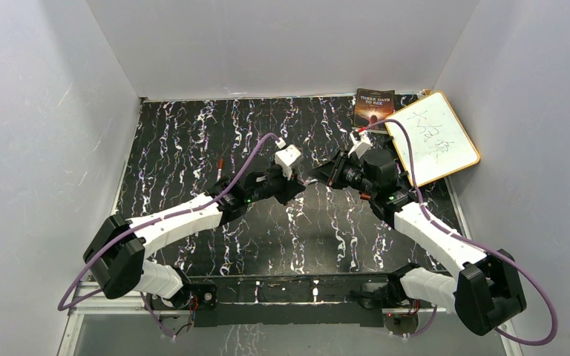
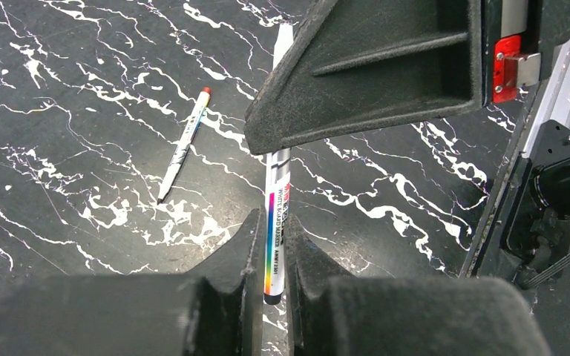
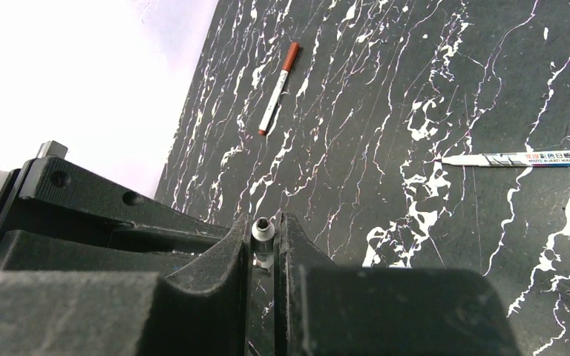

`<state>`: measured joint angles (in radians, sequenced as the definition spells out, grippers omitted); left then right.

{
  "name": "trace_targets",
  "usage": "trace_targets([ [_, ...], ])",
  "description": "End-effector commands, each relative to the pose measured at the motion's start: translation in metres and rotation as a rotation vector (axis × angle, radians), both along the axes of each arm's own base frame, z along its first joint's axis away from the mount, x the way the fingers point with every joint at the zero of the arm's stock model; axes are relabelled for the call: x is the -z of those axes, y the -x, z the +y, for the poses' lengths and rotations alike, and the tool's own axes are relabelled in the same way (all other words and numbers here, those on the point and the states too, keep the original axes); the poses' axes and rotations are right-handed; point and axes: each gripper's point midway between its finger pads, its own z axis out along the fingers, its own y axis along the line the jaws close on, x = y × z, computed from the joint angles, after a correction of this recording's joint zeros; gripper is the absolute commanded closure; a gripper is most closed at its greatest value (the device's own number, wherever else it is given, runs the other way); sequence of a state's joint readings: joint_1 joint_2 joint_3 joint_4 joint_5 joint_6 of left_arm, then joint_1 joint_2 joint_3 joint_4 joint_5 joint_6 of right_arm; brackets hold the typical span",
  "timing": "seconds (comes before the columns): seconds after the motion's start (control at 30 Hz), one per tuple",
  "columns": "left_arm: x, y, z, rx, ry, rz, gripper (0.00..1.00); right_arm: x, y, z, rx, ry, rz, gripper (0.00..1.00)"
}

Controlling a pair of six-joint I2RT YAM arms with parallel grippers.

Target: Insert the pens into the pen caps

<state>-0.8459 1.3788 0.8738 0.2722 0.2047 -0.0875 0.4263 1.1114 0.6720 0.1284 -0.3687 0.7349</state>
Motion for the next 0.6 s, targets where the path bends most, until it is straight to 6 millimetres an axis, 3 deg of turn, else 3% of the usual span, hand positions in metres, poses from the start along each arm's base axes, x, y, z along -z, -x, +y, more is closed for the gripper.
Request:
trace_targets([
  [0.0, -0.030, 0.000, -0.009, 0.028, 0.062, -0.036, 0.83, -0.043, -0.007, 0.001, 0.005, -0.030, -0.134, 1.00],
  [0.07, -0.022, -0.001, -0.011, 0.034, 0.053, -0.020, 0.70, -0.044, -0.007, 0.002, 0.000, -0.032, -0.136, 1.00],
  [0.2, -0.019, 0.001, -0.014, 0.047, 0.055, -0.005, 0.63, -0.046, -0.005, 0.004, -0.008, -0.034, -0.138, 1.00],
  [0.47, -0.015, 0.001, -0.017, 0.052, 0.055, 0.009, 0.63, -0.047, 0.000, 0.005, -0.023, -0.035, -0.142, 1.00],
  [0.57, -0.018, 0.000, -0.018, 0.050, 0.063, 0.009, 0.73, -0.045, 0.002, 0.005, -0.023, -0.033, -0.137, 1.00],
])
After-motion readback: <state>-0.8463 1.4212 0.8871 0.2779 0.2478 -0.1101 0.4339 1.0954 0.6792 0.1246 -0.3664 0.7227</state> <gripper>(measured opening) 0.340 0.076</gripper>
